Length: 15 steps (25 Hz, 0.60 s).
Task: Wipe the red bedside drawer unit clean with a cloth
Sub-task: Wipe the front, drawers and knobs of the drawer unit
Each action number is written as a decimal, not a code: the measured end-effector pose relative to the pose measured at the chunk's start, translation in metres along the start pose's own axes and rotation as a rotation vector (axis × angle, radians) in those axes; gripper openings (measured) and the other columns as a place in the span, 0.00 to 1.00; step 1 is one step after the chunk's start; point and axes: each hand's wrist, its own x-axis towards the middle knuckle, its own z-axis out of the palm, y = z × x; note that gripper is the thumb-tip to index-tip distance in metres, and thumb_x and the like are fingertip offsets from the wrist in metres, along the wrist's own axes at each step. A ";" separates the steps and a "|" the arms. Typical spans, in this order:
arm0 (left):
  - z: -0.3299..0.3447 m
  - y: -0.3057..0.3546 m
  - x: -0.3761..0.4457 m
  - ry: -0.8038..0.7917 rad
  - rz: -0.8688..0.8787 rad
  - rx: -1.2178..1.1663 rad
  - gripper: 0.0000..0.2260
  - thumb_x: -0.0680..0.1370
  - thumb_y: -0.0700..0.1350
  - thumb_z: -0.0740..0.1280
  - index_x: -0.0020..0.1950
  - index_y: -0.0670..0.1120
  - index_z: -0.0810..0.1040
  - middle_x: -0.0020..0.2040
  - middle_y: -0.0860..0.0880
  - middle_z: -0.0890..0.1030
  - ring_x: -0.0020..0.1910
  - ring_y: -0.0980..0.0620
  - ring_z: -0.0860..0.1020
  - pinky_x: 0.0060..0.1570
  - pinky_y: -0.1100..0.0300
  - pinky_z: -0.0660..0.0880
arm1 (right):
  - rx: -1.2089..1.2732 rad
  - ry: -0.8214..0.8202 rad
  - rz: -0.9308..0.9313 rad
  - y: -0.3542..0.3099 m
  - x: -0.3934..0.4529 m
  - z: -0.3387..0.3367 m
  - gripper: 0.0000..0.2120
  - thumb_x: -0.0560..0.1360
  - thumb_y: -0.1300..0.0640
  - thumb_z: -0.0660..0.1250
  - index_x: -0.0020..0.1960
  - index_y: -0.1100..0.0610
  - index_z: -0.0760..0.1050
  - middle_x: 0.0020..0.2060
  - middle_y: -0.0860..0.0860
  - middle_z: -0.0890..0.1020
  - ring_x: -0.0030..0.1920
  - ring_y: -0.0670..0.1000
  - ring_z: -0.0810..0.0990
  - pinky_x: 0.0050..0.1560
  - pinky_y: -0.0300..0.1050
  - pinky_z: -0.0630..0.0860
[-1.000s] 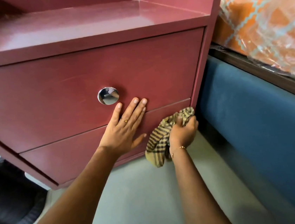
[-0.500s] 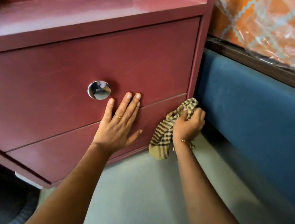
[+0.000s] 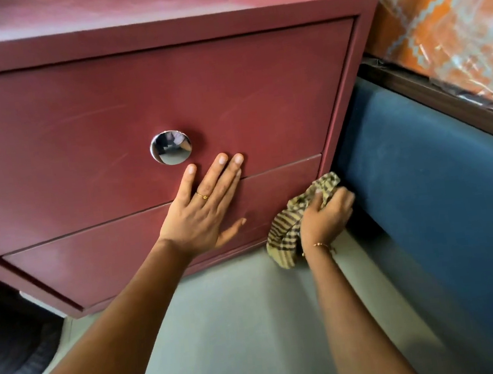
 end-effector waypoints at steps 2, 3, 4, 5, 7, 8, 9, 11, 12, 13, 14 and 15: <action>0.000 -0.001 0.000 0.001 -0.005 -0.009 0.36 0.77 0.62 0.54 0.75 0.38 0.56 0.77 0.43 0.47 0.76 0.45 0.48 0.73 0.44 0.41 | 0.008 -0.134 0.142 0.023 -0.009 0.000 0.06 0.74 0.65 0.63 0.46 0.69 0.70 0.50 0.67 0.76 0.49 0.65 0.75 0.47 0.53 0.69; -0.001 -0.001 0.000 0.003 -0.004 -0.011 0.36 0.77 0.62 0.54 0.75 0.38 0.56 0.77 0.43 0.47 0.76 0.45 0.48 0.73 0.44 0.41 | 0.006 -0.210 0.219 0.032 -0.008 -0.002 0.07 0.75 0.65 0.62 0.49 0.69 0.70 0.52 0.66 0.76 0.52 0.64 0.76 0.49 0.52 0.70; -0.001 -0.001 0.000 0.003 -0.004 -0.006 0.36 0.77 0.62 0.53 0.75 0.38 0.56 0.77 0.43 0.47 0.76 0.45 0.48 0.73 0.43 0.41 | -0.008 -0.278 0.285 0.039 -0.005 -0.003 0.08 0.76 0.65 0.61 0.52 0.68 0.71 0.54 0.65 0.77 0.54 0.63 0.76 0.50 0.50 0.71; -0.001 -0.001 0.000 0.002 -0.006 0.002 0.36 0.77 0.62 0.53 0.75 0.38 0.56 0.77 0.43 0.47 0.76 0.45 0.47 0.73 0.43 0.41 | -0.028 -0.330 0.341 0.044 -0.001 -0.004 0.10 0.76 0.64 0.60 0.55 0.67 0.71 0.56 0.64 0.76 0.56 0.63 0.75 0.52 0.50 0.70; -0.001 0.000 0.001 -0.009 -0.003 0.020 0.36 0.77 0.63 0.53 0.75 0.38 0.56 0.77 0.43 0.46 0.76 0.45 0.47 0.73 0.43 0.41 | -0.083 -0.363 0.482 0.047 0.002 -0.003 0.12 0.77 0.61 0.59 0.59 0.64 0.71 0.60 0.62 0.75 0.58 0.62 0.74 0.55 0.50 0.70; -0.001 0.000 0.001 -0.013 -0.004 0.024 0.37 0.76 0.63 0.53 0.75 0.38 0.56 0.77 0.43 0.46 0.76 0.45 0.47 0.73 0.43 0.41 | -0.108 -0.374 0.564 0.046 -0.001 -0.002 0.13 0.77 0.59 0.58 0.60 0.62 0.71 0.60 0.62 0.76 0.59 0.63 0.74 0.57 0.51 0.70; -0.001 0.001 0.000 -0.017 -0.006 0.026 0.37 0.76 0.63 0.53 0.75 0.38 0.55 0.77 0.43 0.46 0.76 0.45 0.46 0.73 0.43 0.41 | -0.122 -0.394 0.627 0.043 -0.007 -0.001 0.13 0.77 0.58 0.58 0.60 0.60 0.71 0.60 0.61 0.76 0.58 0.63 0.75 0.58 0.53 0.70; 0.000 0.001 0.001 -0.020 -0.002 0.032 0.37 0.76 0.64 0.52 0.75 0.38 0.55 0.77 0.43 0.46 0.76 0.45 0.47 0.73 0.43 0.40 | -0.101 -0.424 0.654 0.033 -0.029 0.002 0.14 0.77 0.57 0.58 0.60 0.58 0.72 0.58 0.61 0.78 0.57 0.64 0.76 0.58 0.55 0.72; 0.000 0.001 0.001 -0.019 -0.002 0.031 0.37 0.76 0.64 0.52 0.75 0.38 0.55 0.77 0.43 0.46 0.76 0.45 0.47 0.73 0.43 0.40 | -0.075 -0.436 0.629 0.028 -0.045 0.005 0.15 0.76 0.57 0.59 0.61 0.57 0.72 0.58 0.62 0.78 0.56 0.64 0.76 0.57 0.54 0.73; 0.000 0.000 0.001 -0.016 -0.006 0.023 0.37 0.76 0.64 0.52 0.75 0.38 0.55 0.77 0.43 0.46 0.76 0.45 0.47 0.73 0.43 0.40 | -0.054 -0.457 0.581 0.021 -0.064 0.008 0.16 0.76 0.58 0.59 0.63 0.57 0.72 0.58 0.62 0.78 0.57 0.64 0.76 0.56 0.52 0.73; 0.000 0.000 0.002 -0.010 -0.010 0.007 0.37 0.76 0.64 0.52 0.75 0.38 0.55 0.77 0.43 0.46 0.76 0.45 0.47 0.73 0.44 0.40 | -0.041 -0.484 0.527 0.013 -0.083 0.010 0.17 0.75 0.60 0.60 0.64 0.58 0.72 0.58 0.62 0.78 0.58 0.63 0.75 0.56 0.50 0.71; 0.000 0.000 0.002 -0.006 -0.012 -0.014 0.37 0.77 0.64 0.52 0.75 0.38 0.55 0.77 0.43 0.46 0.76 0.46 0.47 0.73 0.44 0.40 | -0.036 -0.508 0.483 0.007 -0.100 0.011 0.17 0.75 0.62 0.60 0.64 0.59 0.72 0.59 0.61 0.78 0.58 0.62 0.75 0.56 0.49 0.70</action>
